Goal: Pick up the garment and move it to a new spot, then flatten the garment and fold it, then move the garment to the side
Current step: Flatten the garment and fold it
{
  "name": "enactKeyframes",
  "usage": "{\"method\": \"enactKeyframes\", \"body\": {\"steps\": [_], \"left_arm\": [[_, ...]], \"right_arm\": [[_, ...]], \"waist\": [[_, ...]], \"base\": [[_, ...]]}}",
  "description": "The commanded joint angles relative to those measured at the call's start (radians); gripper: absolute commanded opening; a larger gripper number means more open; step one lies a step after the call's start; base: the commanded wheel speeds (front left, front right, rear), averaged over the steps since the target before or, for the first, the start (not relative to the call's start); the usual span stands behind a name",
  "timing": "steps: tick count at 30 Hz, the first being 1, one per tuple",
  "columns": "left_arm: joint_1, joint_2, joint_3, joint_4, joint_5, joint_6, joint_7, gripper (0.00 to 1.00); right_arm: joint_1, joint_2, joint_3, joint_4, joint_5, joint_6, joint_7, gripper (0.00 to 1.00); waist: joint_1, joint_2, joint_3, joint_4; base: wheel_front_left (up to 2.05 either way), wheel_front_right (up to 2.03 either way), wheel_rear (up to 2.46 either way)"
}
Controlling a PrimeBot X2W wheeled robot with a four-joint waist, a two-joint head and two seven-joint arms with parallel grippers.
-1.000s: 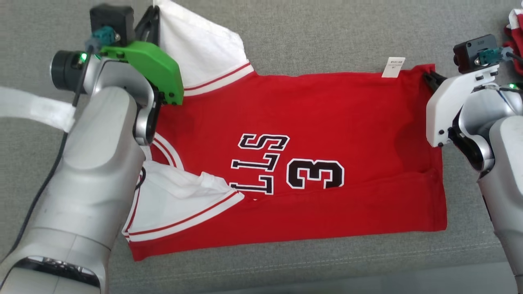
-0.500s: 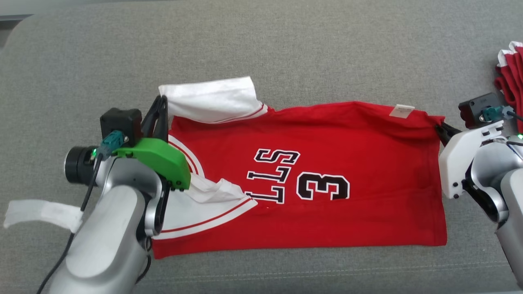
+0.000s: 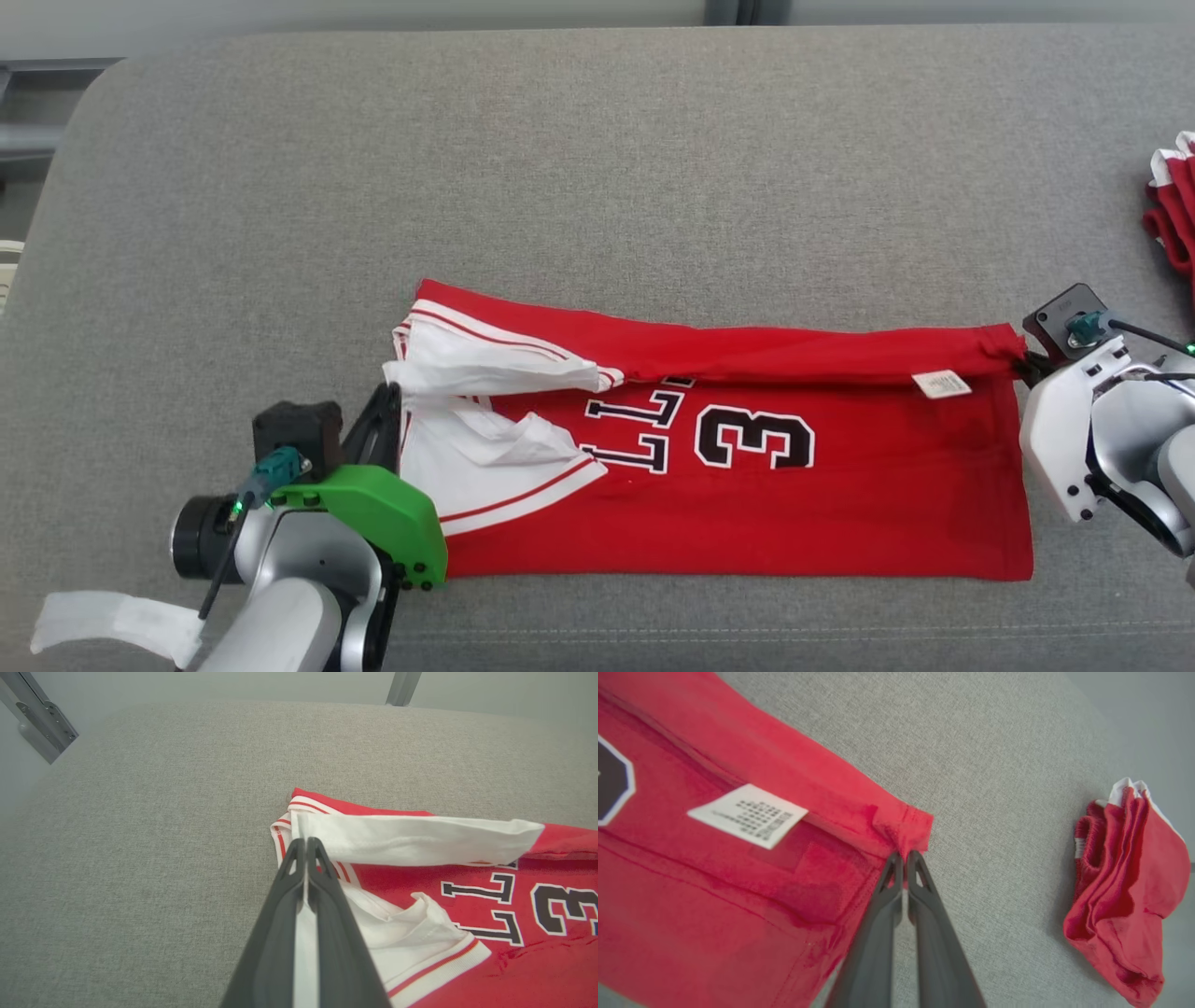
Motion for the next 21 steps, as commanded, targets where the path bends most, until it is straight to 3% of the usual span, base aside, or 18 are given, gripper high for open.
{"method": "enactKeyframes", "body": {"steps": [1,13,14,15,16,20,21], "left_arm": [[0.03,-0.001,-0.005,-0.004,-0.006,0.007,0.0,0.0],[0.116,-0.008,-0.017,0.007,-0.039,0.019,0.0,0.0],[0.122,-0.011,-0.018,0.012,-0.043,0.017,-0.001,0.0],[0.126,-0.01,-0.021,0.02,-0.042,0.017,0.002,0.0],[0.132,-0.014,-0.022,0.028,-0.048,0.016,0.003,0.0],[0.147,-0.019,-0.035,0.068,-0.057,0.012,0.008,0.0],[0.153,-0.023,-0.036,0.078,-0.059,0.016,0.013,0.31]], "right_arm": [[-0.011,-0.015,0.024,0.011,0.015,-0.002,0.003,0.0],[0.017,-0.036,0.091,0.072,0.087,-0.002,0.028,0.0],[0.02,-0.031,0.086,0.077,0.094,-0.002,0.029,0.06],[0.025,-0.024,0.082,0.082,0.101,-0.002,0.037,0.7],[0.031,-0.02,0.082,0.086,0.105,-0.002,0.044,1.0],[0.037,-0.015,0.066,0.083,0.101,-0.002,0.044,1.0],[0.04,-0.014,0.055,0.083,0.095,-0.002,0.04,1.0]], "waist": [[0.0001,0.0,-0.012,0.009],[0.0001,0.0,-0.042,0.029],[0.0001,0.0,-0.044,0.029],[0.0001,0.0,-0.046,0.03],[0.0001,0.0,-0.048,0.03],[0.0001,0.0,-0.057,0.029],[0.0001,0.0,-0.059,0.028]], "base": [[0.0,0.0,0.0],[0.0,0.0,0.0],[0.0,0.0,0.0],[0.0,0.0,0.0],[0.0,0.0,0.0],[0.0,0.0,0.0],[0.0,0.0,0.0]]}}
